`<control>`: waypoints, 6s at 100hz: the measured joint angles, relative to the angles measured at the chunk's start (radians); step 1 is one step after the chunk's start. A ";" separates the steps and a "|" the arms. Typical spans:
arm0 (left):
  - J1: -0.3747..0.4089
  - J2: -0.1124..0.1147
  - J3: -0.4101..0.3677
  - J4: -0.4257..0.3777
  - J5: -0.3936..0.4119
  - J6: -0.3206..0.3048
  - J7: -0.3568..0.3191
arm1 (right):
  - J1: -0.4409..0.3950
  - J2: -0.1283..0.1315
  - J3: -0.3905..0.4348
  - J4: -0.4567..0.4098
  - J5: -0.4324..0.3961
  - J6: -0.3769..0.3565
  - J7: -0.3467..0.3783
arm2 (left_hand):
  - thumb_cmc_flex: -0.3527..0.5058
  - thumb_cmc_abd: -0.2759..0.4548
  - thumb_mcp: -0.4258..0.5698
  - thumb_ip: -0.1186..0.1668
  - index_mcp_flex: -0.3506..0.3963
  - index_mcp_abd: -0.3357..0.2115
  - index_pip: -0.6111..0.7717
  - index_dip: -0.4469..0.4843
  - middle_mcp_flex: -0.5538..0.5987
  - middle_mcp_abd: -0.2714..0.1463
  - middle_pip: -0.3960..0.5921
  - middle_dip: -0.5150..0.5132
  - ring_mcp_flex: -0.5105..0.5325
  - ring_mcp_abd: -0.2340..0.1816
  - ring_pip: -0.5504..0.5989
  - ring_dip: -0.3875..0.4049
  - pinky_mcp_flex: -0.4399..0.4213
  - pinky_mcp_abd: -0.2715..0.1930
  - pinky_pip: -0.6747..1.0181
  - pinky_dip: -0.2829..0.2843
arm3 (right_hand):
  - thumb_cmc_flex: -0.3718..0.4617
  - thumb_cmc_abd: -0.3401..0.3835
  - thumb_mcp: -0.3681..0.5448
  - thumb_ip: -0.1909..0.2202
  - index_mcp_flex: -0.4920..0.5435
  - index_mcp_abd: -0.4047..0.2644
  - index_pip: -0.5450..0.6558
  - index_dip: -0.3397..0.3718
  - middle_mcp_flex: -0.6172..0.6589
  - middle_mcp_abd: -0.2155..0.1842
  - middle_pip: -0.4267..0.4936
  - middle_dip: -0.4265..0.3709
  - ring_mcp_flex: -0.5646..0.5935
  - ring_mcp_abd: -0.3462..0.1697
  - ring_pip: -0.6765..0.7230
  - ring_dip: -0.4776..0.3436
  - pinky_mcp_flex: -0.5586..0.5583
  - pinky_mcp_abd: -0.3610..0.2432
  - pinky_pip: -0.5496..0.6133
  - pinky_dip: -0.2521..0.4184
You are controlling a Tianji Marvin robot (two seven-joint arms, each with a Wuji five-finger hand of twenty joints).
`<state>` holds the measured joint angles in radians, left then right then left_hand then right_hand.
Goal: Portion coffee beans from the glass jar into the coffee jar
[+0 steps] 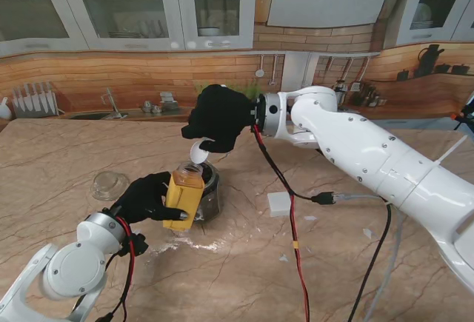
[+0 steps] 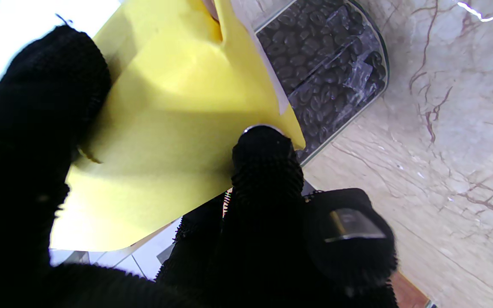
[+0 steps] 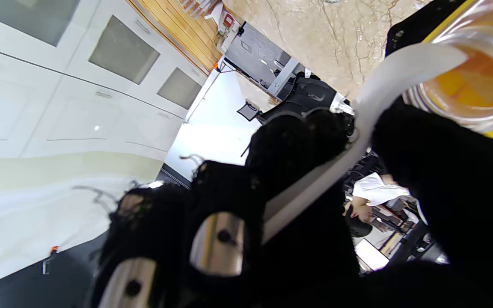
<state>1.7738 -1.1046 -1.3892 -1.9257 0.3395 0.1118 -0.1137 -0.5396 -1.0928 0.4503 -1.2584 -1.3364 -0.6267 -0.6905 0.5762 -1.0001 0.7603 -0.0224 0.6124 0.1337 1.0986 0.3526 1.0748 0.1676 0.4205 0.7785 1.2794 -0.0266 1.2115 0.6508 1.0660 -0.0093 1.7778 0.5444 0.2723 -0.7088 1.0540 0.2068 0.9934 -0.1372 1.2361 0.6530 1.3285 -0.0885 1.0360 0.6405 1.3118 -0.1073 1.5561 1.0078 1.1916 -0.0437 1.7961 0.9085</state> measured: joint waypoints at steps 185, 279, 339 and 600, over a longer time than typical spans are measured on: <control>0.091 -0.024 -0.038 0.004 0.045 -0.143 0.154 | 0.032 -0.143 -0.191 0.246 0.327 0.224 0.341 | 0.000 0.000 0.000 0.007 0.000 0.000 0.000 0.001 0.000 0.000 0.000 0.000 0.000 0.002 -0.002 -0.006 0.000 0.002 0.001 0.000 | -0.005 0.000 0.000 0.000 0.022 -0.004 -0.018 0.036 0.003 0.000 0.000 0.005 0.001 0.000 0.000 0.008 0.000 0.000 0.000 0.000; 0.132 -0.034 -0.067 0.010 0.032 -0.154 0.191 | 0.088 -0.222 -0.289 0.357 0.344 0.180 0.270 | -0.003 0.000 0.000 0.019 0.000 0.000 0.000 0.001 0.000 0.000 0.000 0.000 0.000 0.002 -0.002 -0.006 0.000 0.002 0.002 0.000 | -0.005 0.000 0.000 0.000 0.022 -0.004 -0.018 0.036 0.003 0.000 0.000 0.011 0.001 0.000 0.000 0.009 0.000 -0.001 0.000 0.000; 0.148 -0.034 -0.074 0.010 0.026 -0.161 0.190 | 0.112 -0.227 -0.314 0.380 0.305 0.124 0.227 | -0.003 0.000 0.000 0.020 0.000 0.002 0.000 0.001 0.000 0.000 0.000 0.000 0.000 0.002 -0.002 -0.006 0.000 0.002 0.003 0.000 | -0.005 0.000 0.000 0.000 0.024 -0.004 -0.022 0.040 0.003 0.000 0.000 0.011 0.001 0.000 0.000 0.009 0.000 -0.001 0.000 0.000; 0.153 -0.037 -0.078 0.031 0.049 -0.181 0.219 | 0.077 -0.287 -0.304 0.499 0.448 0.073 0.287 | -0.004 0.000 0.000 0.027 0.000 0.002 0.000 0.001 0.002 0.000 0.000 0.000 0.000 0.003 0.000 -0.006 0.000 0.003 0.004 0.000 | -0.006 0.004 0.000 0.001 0.038 -0.010 -0.012 0.071 0.011 0.000 0.000 0.011 0.005 0.000 0.000 0.010 0.000 -0.002 0.000 0.001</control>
<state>1.9265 -1.1412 -1.4669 -1.8946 0.3883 -0.0687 0.1053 -0.4630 -1.3801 0.1465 -0.7591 -0.8880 -0.5542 -0.4036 0.5720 -1.0001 0.7603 0.0050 0.6127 0.1361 1.0986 0.3535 1.0763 0.1678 0.4205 0.7785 1.2793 -0.0238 1.2113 0.6446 1.0660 -0.0066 1.7819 0.5445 0.2668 -0.7045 1.0539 0.2078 1.0314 -0.1468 1.2240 0.7242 1.3399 -0.0885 1.0360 0.6514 1.3163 -0.1073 1.5559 1.0174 1.1920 -0.0455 1.7961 0.9091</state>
